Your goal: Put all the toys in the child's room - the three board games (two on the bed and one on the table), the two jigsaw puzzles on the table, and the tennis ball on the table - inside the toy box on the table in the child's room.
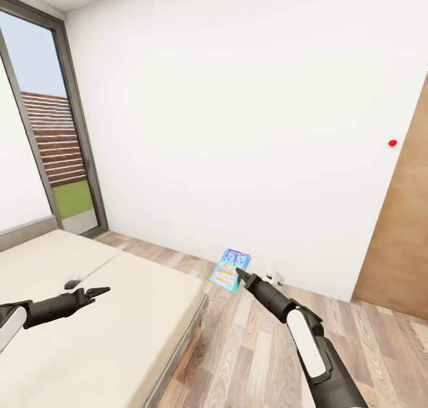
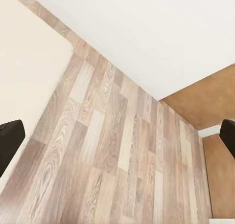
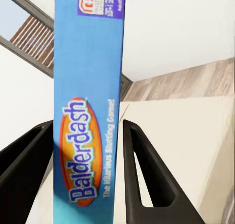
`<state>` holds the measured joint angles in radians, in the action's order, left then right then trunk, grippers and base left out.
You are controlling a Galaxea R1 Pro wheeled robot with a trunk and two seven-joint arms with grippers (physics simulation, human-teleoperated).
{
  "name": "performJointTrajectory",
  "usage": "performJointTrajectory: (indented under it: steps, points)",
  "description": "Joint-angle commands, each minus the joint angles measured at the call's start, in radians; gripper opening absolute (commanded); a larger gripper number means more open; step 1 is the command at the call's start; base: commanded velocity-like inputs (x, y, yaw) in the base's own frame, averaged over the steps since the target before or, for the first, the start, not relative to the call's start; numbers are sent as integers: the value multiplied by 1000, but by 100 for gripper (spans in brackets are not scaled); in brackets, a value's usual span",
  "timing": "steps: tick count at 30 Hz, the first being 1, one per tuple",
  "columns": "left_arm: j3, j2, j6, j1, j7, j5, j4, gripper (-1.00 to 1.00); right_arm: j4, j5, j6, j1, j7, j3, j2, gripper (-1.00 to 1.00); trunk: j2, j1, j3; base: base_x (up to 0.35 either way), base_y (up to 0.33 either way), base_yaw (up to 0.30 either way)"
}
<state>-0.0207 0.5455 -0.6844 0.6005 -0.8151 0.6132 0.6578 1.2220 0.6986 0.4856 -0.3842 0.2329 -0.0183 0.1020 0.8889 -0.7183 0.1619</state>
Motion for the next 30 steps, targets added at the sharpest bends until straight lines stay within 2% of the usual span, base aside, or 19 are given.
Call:
performJointTrajectory:
  steps: [1, 12, 30]
  points:
    - [-2, -1, -6, 1, 0, 7, 0, 100, 1, 7, 8, -1, 1, -9, 1, -100, 1, 0, 3, 0, 0, -111]
    - [-2, -3, -6, 1, 0, 7, -1, 100, -1, 7, 8, -1, 3, -22, 0, -100, 1, 0, 15, 0, 0, -176]
    - [0, -1, -1, 1, -18, 7, -1, 100, -1, 7, 7, -1, 5, -23, -1, -100, 1, 0, 18, 0, 0, -265]
